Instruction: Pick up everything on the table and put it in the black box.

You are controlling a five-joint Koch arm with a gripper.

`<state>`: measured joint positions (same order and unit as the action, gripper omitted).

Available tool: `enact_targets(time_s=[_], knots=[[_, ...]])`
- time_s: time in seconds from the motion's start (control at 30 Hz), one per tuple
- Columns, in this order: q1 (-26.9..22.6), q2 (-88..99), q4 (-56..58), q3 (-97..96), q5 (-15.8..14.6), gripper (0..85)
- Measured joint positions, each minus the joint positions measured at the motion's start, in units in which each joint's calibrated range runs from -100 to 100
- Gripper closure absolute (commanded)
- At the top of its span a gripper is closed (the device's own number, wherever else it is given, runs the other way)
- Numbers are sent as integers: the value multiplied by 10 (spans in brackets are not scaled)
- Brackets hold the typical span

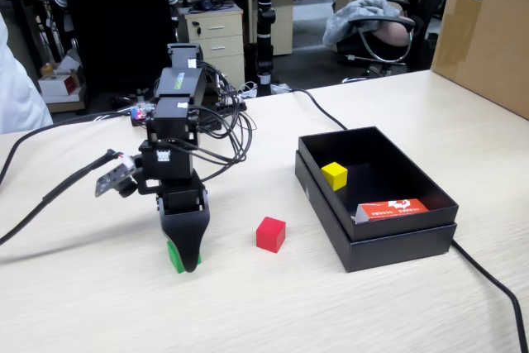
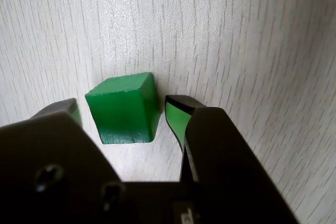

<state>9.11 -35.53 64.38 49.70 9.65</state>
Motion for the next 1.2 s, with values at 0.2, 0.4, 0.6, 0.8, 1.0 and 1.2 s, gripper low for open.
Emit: enact_targets(time_s=[0.2, 0.4, 0.6, 0.8, 1.0, 1.2], knots=[[1, -1, 2, 0, 0, 798], [1, 0, 5, 0, 0, 847], [-2, 101, 23, -64, -5, 847], [-21, 381, 24, -215, -16, 847], [-69, 731, 22, -450, -29, 847], [-124, 933, 26, -549, -52, 846]])
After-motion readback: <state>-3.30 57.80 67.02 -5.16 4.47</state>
